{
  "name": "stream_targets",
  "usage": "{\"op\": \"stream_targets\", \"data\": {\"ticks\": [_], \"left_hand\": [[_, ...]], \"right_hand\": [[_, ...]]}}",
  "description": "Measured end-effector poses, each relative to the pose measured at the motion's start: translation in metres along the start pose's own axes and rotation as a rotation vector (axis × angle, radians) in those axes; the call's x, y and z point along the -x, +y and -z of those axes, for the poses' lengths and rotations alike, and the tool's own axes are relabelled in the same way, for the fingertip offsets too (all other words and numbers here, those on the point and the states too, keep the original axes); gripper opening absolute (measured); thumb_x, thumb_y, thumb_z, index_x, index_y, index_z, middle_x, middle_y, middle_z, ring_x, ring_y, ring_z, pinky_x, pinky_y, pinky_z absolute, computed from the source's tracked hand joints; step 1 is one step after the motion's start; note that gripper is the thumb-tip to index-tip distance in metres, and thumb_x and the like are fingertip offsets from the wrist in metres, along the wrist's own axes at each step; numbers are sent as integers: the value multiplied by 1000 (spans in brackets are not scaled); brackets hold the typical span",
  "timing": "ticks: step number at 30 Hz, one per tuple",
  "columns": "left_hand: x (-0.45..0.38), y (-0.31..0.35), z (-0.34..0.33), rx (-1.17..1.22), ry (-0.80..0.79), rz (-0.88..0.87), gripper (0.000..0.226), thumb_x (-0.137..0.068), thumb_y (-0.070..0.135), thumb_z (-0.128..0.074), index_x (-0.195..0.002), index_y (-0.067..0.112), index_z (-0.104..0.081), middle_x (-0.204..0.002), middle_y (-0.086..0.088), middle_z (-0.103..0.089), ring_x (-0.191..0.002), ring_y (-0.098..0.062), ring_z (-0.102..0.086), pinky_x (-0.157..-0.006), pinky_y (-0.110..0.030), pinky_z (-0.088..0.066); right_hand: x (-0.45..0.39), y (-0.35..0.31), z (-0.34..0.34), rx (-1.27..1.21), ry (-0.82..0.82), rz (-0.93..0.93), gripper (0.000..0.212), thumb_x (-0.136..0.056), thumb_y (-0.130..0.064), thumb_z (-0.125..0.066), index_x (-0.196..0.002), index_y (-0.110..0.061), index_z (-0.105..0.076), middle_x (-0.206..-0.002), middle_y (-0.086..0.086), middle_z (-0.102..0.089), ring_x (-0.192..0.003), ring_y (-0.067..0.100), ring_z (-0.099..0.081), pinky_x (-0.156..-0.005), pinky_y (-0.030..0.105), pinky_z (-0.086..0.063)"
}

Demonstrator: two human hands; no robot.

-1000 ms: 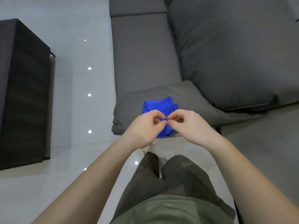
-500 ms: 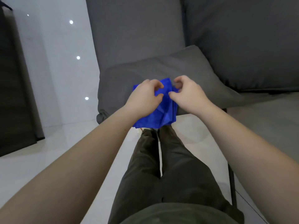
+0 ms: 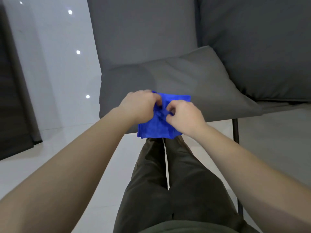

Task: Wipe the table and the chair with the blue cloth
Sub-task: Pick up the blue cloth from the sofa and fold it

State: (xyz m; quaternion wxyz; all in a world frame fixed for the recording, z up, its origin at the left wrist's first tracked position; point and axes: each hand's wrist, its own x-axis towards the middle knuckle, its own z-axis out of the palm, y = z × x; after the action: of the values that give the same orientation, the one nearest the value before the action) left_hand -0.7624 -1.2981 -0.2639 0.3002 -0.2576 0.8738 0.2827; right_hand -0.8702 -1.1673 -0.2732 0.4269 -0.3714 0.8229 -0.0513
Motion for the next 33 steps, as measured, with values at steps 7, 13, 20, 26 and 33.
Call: {"op": "stream_targets", "data": {"ticks": [7, 13, 20, 26, 33], "left_hand": [[1, 4, -5, -8, 210, 137, 31, -94, 20, -45, -124, 21, -55, -116, -6, -52, -108, -28, -50, -75, -34, -36], [-27, -4, -35, -34, 62, 203, 53, -90, 40, -61, -134, 17, -41, -129, -8, -49, -120, -30, -46, -95, -44, -38], [-5, -16, -55, -3, 39, 260, 29, -85, 29, -61, -111, 17, -60, -109, -7, -47, -105, -29, -48, -83, -39, -41], [47, -34, -45, 241, -55, 414, 26, -83, 22, -60, -106, 13, -53, -98, -7, -61, -87, -29, -59, -68, -34, -48], [125, -57, -34, 417, 35, 540, 21, -81, 20, -60, -97, 8, -67, -87, -11, -69, -79, -29, -66, -71, -35, -55]], "right_hand": [[16, -9, -31, -103, -484, 33, 21, -78, -28, -66, -99, -27, -70, -89, -15, -65, -97, 12, -61, -87, 34, -53], [-15, 23, -8, -122, 223, -211, 58, -78, -24, -62, -133, -22, -46, -131, 3, -44, -123, 23, -40, -100, 39, -41], [-29, 31, -2, 229, -60, -64, 32, -75, -26, -65, -105, -20, -54, -118, 6, -45, -113, 28, -43, -89, 36, -42], [-2, -10, 1, 3, -221, 84, 36, -70, -22, -61, -102, -22, -46, -90, -1, -62, -83, 22, -61, -70, 39, -53], [29, -77, -1, -57, -184, 289, 6, -70, -15, -56, -76, -16, -58, -71, -1, -61, -71, 20, -56, -60, 31, -45]]}}
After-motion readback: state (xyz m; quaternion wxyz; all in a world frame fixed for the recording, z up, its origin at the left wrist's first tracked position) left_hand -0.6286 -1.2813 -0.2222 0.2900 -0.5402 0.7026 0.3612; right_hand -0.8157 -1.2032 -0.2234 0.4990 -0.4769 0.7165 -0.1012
